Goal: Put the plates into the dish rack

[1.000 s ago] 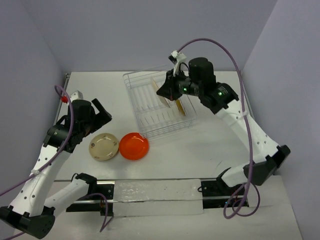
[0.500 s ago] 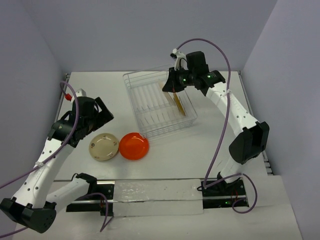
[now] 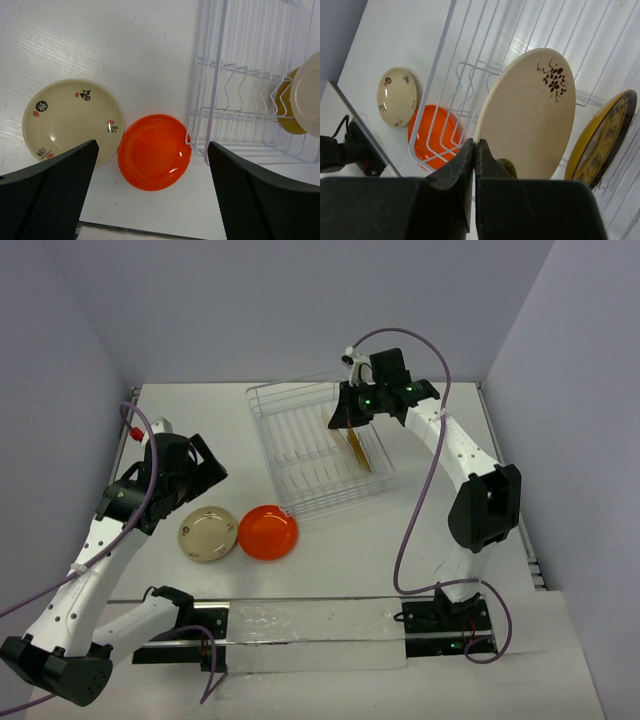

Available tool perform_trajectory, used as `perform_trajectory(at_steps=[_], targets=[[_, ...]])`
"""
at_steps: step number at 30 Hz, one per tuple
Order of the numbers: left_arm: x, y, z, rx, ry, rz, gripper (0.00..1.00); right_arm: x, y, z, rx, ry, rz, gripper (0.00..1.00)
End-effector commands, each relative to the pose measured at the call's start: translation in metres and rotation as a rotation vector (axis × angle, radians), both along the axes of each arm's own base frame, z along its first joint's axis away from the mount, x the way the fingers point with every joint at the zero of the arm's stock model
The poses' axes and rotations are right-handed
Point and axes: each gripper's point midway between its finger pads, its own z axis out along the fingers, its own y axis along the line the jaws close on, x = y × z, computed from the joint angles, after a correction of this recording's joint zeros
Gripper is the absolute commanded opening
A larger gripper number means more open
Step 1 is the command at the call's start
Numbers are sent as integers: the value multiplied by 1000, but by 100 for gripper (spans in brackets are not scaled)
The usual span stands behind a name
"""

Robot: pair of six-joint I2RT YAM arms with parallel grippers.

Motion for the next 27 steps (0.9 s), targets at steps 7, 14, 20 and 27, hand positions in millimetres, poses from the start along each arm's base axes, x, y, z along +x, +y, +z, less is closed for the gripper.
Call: perform_trajectory(at_steps=[7, 14, 20, 27], targets=[[7, 2, 10, 7, -46, 1, 99, 13, -3, -18, -13, 5, 2, 0], [6, 1, 10, 2, -49, -2, 99, 12, -8, -40, -54, 34, -5, 5], [5, 2, 8, 4, -42, 2, 99, 13, -12, -47, -75, 32, -25, 14], [1, 4, 10, 1, -45, 10, 99, 9, -13, -44, -79, 18, -25, 31]])
